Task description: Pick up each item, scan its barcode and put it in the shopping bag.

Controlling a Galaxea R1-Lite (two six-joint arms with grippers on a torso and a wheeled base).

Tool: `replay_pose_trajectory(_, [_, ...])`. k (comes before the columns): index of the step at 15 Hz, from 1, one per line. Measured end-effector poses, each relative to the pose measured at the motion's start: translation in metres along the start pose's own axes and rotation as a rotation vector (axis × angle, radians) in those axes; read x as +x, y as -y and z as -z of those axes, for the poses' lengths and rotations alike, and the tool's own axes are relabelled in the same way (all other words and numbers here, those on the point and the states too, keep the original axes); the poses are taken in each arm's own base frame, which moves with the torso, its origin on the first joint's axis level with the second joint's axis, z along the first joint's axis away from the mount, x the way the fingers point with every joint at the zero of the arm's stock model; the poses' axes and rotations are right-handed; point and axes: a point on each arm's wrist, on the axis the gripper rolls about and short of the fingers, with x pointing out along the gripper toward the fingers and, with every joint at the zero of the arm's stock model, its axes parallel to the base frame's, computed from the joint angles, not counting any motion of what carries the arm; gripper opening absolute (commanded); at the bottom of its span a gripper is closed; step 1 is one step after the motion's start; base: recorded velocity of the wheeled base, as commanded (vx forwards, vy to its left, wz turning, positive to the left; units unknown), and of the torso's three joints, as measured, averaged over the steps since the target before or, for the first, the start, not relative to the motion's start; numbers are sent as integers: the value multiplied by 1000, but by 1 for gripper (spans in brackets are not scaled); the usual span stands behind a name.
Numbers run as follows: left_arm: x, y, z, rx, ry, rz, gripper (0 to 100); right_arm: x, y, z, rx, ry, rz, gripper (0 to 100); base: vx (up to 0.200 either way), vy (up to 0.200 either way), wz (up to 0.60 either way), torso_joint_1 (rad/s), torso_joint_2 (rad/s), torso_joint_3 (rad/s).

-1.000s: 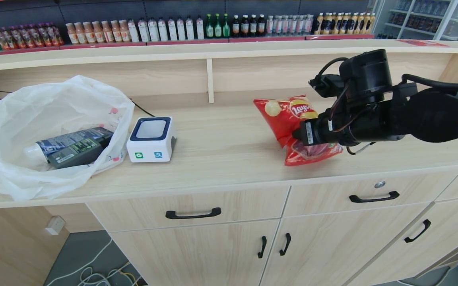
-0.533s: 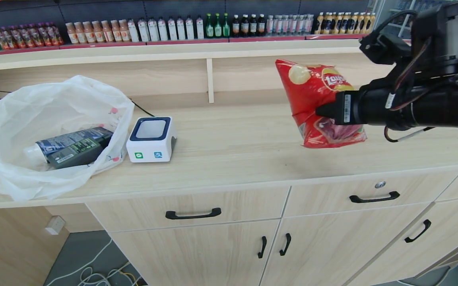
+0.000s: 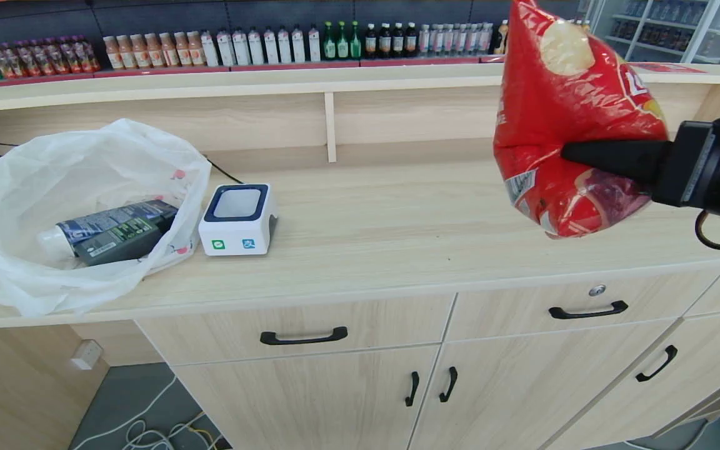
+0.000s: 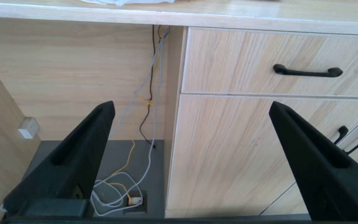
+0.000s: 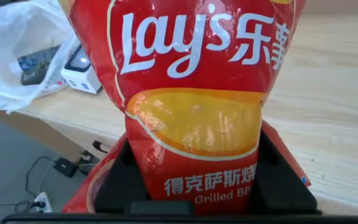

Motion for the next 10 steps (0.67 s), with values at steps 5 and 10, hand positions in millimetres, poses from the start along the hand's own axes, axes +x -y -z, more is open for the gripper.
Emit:
replay_pose_trajectory(5, [0, 0, 0, 0, 1, 0, 100, -21, 1, 31, 198, 224, -144, 0, 0, 0, 0, 0, 0, 0])
replay_pose_trajectory(10, [0, 0, 0, 0, 0, 0, 100, -37, -12, 67, 287, 307, -306, 0, 0, 0, 0, 0, 0, 0])
